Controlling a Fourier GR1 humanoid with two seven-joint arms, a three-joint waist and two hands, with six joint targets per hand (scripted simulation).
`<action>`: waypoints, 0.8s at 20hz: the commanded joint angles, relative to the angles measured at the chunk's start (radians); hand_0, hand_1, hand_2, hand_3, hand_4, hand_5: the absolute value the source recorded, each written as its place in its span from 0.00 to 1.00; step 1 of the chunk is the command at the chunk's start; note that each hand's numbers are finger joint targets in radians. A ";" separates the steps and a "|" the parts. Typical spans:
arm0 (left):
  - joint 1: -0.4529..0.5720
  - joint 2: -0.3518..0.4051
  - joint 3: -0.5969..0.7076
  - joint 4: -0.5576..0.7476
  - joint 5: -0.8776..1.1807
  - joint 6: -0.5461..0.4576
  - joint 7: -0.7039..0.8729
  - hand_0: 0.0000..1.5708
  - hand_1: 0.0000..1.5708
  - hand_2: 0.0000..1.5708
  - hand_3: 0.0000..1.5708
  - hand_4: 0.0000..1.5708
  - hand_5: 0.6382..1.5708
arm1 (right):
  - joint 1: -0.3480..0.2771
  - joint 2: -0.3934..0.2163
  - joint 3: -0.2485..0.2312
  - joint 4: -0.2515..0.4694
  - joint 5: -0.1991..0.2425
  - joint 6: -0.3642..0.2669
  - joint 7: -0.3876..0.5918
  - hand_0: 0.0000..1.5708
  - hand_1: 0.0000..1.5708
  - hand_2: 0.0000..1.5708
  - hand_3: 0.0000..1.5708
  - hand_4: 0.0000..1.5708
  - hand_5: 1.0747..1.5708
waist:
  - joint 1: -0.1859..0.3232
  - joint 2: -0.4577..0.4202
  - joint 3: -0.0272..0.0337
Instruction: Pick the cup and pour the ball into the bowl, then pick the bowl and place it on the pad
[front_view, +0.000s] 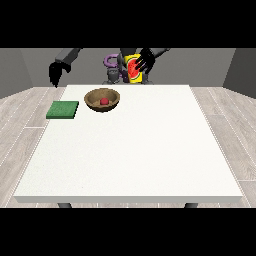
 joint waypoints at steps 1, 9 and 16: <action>0.002 -0.018 0.172 -0.178 0.307 -0.060 -0.103 0.00 0.00 0.00 0.00 0.23 0.89 | 0.004 0.042 -0.003 0.007 0.002 -0.042 -0.015 0.00 0.00 0.00 0.00 0.42 1.00 | 0.059 0.047 -0.0003; 0.050 0.238 0.471 -0.252 0.773 -0.557 -0.225 0.00 0.00 0.00 0.00 0.17 0.91 | 0.035 0.115 -0.025 -0.032 0.014 -0.153 -0.076 0.00 0.00 0.00 0.00 0.00 1.00 | 0.169 0.104 0.0113; -0.006 0.477 0.662 -0.134 0.929 -0.779 -0.228 0.00 0.00 0.00 0.00 0.20 0.93 | -0.079 0.180 0.005 0.021 0.035 -0.213 -0.134 0.00 0.00 0.00 0.00 0.00 0.99 | 0.155 0.213 0.0152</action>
